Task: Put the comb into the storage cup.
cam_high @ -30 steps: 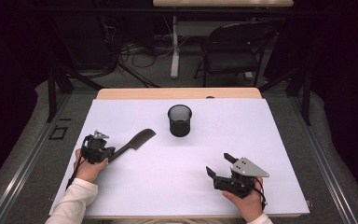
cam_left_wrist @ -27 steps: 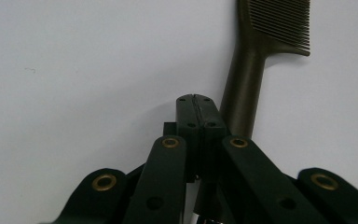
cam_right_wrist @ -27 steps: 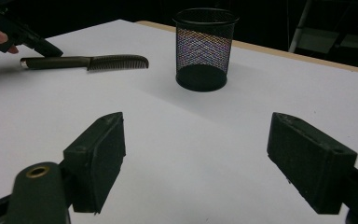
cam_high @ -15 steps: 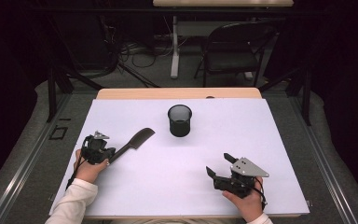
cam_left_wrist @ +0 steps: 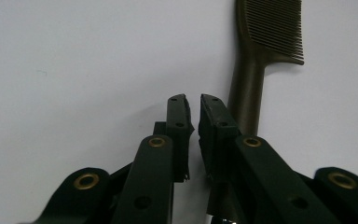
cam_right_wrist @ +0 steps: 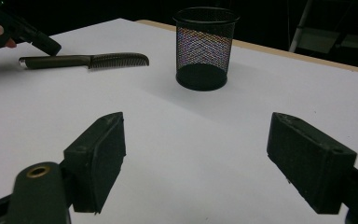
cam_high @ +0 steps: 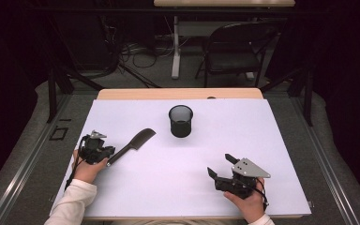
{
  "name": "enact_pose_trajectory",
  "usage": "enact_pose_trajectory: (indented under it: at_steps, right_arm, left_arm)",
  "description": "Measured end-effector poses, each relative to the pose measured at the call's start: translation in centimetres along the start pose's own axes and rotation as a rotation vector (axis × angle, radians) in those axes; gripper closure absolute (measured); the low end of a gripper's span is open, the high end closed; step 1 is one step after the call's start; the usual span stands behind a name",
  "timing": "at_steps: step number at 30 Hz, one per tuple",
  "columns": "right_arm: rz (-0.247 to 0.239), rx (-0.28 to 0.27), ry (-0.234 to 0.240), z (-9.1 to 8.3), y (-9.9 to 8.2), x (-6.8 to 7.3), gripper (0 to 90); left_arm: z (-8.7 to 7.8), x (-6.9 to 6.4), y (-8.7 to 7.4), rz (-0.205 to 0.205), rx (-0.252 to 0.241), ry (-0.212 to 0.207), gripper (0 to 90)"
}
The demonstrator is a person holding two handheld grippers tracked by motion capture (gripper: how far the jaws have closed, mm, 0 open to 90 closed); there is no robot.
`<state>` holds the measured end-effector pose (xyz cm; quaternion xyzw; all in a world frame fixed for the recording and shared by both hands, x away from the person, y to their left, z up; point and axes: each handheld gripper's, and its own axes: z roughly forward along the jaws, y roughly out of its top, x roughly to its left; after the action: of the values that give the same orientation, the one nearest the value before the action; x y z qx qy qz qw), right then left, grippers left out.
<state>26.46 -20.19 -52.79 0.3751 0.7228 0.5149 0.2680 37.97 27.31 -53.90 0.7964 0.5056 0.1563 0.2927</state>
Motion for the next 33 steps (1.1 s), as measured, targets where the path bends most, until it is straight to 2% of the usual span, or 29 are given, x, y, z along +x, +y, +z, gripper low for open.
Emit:
enact_pose_trajectory:
  at_steps: [14,19,26,28,31,33]
  right_arm:
    - [-0.006,0.004,0.008,0.0,0.0,0.0,19.3]
    - [-0.008,0.005,0.009,0.0,0.0,0.0,19.3]
    - [-0.008,0.006,0.008,0.0,0.0,-0.1,19.3]
    - [-0.008,0.007,0.008,0.0,0.0,-0.1,19.4]
    - [-0.007,0.007,0.007,0.0,0.0,-0.1,19.3]
    - [-0.008,0.008,0.007,0.0,-0.1,-0.1,19.3]
  left_arm:
    - [-0.8,0.7,0.2,-0.066,-0.064,-0.028,59.8]
    - [-0.9,0.7,0.3,-0.069,-0.077,-0.032,53.2]
    - [-1.0,0.8,0.3,-0.077,-0.083,-0.039,48.8]
    - [-1.0,0.9,0.3,-0.08,-0.087,-0.052,48.4]
    - [-1.0,1.0,0.3,-0.077,-0.111,-0.11,47.7]
    - [-1.0,1.1,0.4,-0.078,-0.12,-0.124,45.8]
